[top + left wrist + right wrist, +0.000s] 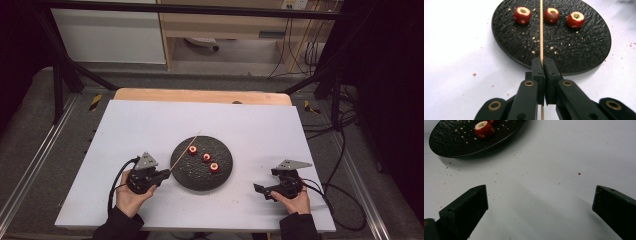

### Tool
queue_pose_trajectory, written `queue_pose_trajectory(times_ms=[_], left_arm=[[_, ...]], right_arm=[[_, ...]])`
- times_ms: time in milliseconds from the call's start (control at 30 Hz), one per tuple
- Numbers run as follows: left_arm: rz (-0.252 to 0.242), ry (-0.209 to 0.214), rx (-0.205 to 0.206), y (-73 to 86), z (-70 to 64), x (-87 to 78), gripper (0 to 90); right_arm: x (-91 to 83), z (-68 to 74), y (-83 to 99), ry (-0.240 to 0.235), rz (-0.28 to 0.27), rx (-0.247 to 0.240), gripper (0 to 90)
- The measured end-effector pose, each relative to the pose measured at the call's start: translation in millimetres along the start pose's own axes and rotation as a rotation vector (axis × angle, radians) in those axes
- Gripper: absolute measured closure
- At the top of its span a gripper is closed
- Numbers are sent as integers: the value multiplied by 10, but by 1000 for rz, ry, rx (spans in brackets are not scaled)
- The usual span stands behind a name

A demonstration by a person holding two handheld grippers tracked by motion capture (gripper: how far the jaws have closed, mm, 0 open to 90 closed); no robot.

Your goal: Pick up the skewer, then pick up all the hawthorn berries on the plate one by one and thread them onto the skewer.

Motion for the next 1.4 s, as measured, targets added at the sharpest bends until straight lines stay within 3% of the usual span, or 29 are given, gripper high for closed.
queue_pose_trajectory(times_ms=[433, 1000, 1400], left_arm=[[-47, 7, 2, 156, 45, -110, 881], [-50, 22, 13, 237, 37, -92, 881], [-55, 26, 9, 247, 53, -97, 881]], right_arm=[[40, 136, -241, 15, -7, -5, 4], [172, 350, -500, 33, 61, -55, 5], [310, 591, -784, 17, 123, -106, 39]])
Point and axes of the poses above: each handheld gripper's, and its own axes: x roughly forward along the jaws, y roughly out of its underside, z roughly to its left, the point moved 9 cm from there along x, roughly forward along the jaws, and after that the axes turned 8 degrees about z, right-handed, at the moved point
